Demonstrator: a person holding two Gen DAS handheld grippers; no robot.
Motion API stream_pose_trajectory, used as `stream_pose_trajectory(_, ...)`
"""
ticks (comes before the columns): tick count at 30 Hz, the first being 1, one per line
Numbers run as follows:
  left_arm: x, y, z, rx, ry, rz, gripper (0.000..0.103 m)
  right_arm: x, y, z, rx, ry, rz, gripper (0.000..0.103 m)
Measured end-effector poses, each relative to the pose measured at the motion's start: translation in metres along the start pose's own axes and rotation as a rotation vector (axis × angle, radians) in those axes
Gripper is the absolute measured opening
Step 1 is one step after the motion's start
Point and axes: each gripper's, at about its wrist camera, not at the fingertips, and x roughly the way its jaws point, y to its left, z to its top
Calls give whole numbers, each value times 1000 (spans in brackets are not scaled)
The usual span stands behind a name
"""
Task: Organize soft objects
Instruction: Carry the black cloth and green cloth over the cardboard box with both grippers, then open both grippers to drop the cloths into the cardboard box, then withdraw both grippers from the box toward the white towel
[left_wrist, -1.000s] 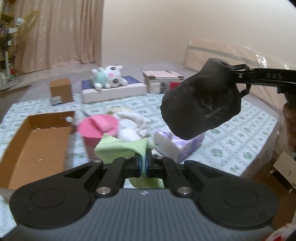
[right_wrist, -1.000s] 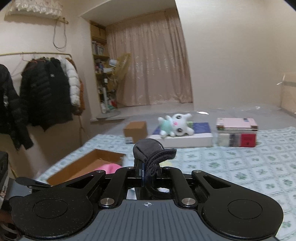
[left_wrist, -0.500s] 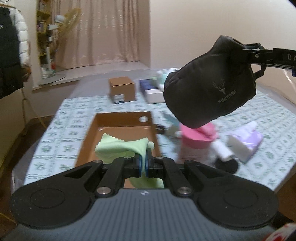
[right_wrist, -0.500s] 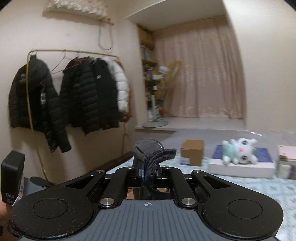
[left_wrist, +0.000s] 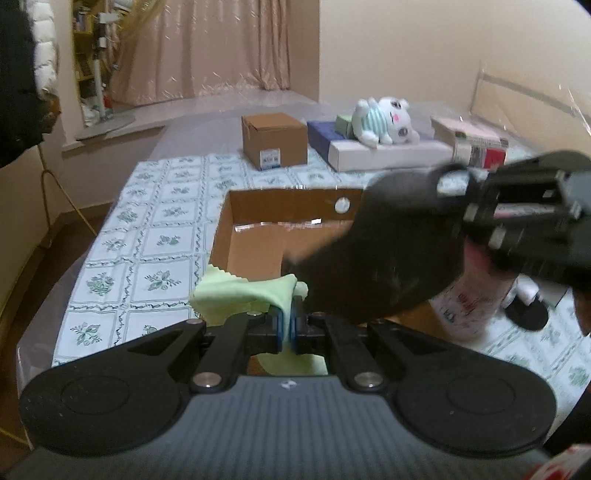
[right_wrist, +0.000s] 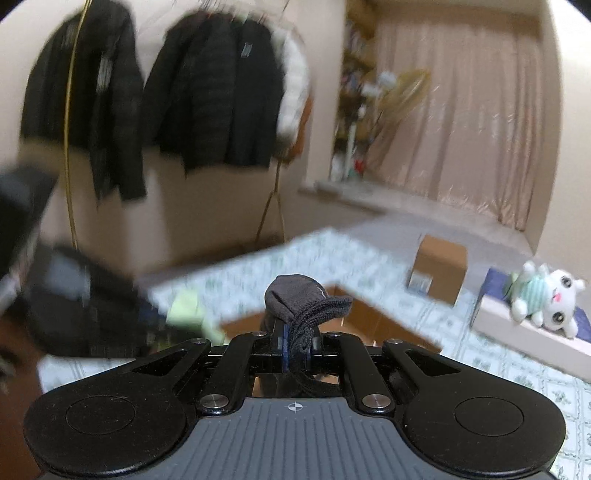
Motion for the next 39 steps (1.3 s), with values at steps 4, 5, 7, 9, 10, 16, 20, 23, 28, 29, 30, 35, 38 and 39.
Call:
stream_pose_trajectory(4,18,5,-9,2,38,-15,4,29,5,-28,-20,97,10,8)
stream_pose_trajectory(5,22,6,-11,2,46,-19,4,32,5,-33,-19,112,16,8)
stream_pose_trajectory(7,28,6,-15,5,59,-29,5,39,6,-42,-27,144,30,8)
stream_pose_trajectory(9,32,4,-17,5,66,-38,10,43,9,-49,-37,164,43,8)
stream_pose_trajectory(10,33,3,-18,5,70,-42,14,45,9,-51,-41,171,48,8)
stream_pose_trajectory(16,21,-1,-22,3,67,-41,40,43,15,-64,-62,186,59,64)
stream_pose_trajectory(20,4,-1,-25,-22,48,-23,47,27,20,-64,-53,161,55,69)
stream_pose_trajectory(23,-11,0,-28,-52,30,-9,51,13,22,-63,-51,142,38,69)
stream_pose_trajectory(28,-34,-7,-33,-73,6,19,51,-19,24,-60,-31,99,10,69)
stream_pose_trajectory(29,-38,-9,-33,-77,2,24,51,-26,24,-61,-19,93,7,69)
stream_pose_trajectory(30,-43,-11,-33,-84,-3,31,51,-33,24,-61,-9,85,4,69)
stream_pose_trajectory(35,-65,-30,-39,-95,-19,47,51,-73,25,-68,37,58,-28,69)
stream_pose_trajectory(38,-77,-45,-41,-111,-32,48,51,-98,19,-77,87,49,-64,69)
stream_pose_trajectory(39,-81,-52,-42,-117,-38,50,51,-105,15,-79,108,50,-79,69)
